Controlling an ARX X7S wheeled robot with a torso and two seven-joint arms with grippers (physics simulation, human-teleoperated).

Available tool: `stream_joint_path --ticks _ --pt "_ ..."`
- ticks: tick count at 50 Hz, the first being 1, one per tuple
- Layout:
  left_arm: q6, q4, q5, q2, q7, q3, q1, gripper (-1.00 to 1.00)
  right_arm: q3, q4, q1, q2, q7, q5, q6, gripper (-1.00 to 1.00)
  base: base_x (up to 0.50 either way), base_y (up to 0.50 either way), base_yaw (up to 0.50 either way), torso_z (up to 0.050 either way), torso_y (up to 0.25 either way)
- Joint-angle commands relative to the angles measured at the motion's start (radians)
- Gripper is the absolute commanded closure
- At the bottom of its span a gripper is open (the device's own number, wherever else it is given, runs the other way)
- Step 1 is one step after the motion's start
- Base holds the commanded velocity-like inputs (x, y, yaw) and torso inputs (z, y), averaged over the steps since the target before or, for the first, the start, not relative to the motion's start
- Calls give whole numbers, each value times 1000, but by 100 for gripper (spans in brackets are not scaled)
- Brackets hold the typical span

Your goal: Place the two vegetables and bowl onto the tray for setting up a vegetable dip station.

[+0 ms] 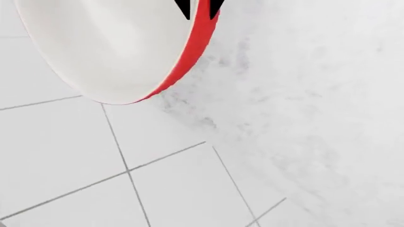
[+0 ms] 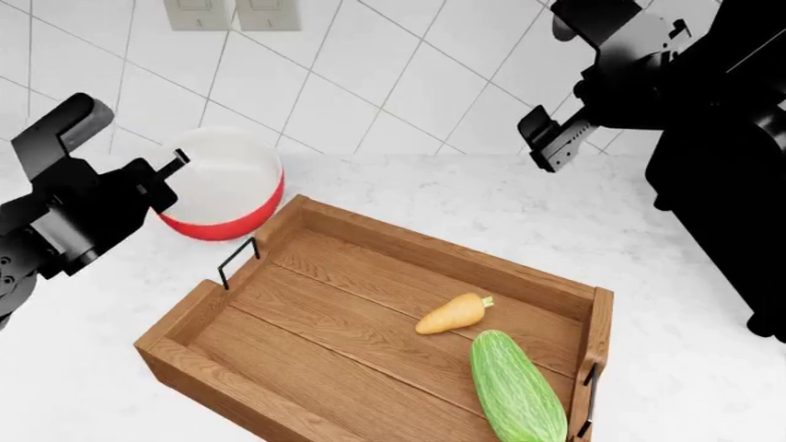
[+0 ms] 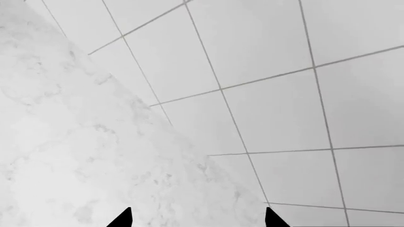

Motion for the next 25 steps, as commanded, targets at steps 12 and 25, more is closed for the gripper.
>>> stream_joint_path --ticks 12,25 --pt "64 -33 -8 26 25 -57 -50 100 5 -27 -7 18 15 5 10 -100 0 0 0 0 0" --pt "-25 1 32 -2 42 -6 -124 100 6 -11 -15 11 11 0 0 -100 0 0 0 0 0"
